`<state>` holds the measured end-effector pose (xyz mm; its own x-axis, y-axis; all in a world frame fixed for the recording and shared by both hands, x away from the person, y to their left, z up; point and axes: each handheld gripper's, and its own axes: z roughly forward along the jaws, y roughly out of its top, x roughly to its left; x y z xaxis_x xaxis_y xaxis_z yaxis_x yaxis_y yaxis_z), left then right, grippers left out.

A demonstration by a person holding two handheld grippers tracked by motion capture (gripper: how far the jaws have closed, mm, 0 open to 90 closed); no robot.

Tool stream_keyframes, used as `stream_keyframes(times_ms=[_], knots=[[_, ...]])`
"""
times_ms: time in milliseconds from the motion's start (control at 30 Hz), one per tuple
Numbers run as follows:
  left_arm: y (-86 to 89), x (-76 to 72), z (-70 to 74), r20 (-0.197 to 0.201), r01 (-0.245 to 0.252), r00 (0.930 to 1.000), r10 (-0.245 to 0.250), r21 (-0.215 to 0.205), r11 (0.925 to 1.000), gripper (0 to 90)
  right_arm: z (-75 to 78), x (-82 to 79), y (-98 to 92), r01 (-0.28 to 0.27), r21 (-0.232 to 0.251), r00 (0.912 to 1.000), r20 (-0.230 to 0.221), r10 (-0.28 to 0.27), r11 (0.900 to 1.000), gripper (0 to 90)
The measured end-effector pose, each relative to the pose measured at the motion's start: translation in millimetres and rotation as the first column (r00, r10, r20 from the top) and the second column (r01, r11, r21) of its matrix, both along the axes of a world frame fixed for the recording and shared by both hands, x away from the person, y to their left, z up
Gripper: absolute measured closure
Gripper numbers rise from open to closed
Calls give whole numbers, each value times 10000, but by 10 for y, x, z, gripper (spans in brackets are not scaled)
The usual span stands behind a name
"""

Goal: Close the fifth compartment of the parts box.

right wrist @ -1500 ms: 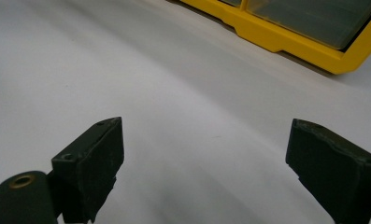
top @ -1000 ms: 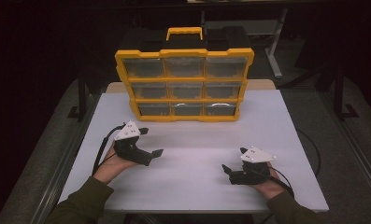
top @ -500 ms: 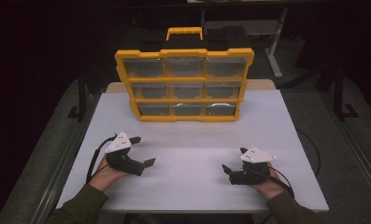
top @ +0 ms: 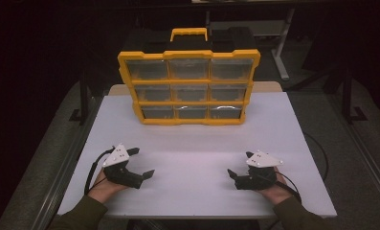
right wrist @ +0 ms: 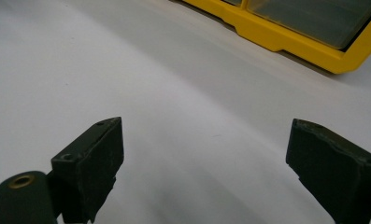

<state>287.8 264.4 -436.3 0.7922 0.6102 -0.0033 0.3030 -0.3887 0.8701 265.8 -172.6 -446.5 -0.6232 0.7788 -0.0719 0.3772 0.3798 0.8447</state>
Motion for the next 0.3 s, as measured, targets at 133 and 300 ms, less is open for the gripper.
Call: stream_keyframes(times_ms=[133, 300], knots=[[19, -20, -68, -181, 19, 9998, -16, 186, 9998, 0, -3, 2, 1, -25, -32, 10000, -6, 25, 10000, 105], [16, -3, -77, -223, 37, 9997, -32, 224, 9997, 0, -6, 0, 8, -12, -29, 10000, -28, 12, 10000, 104]])
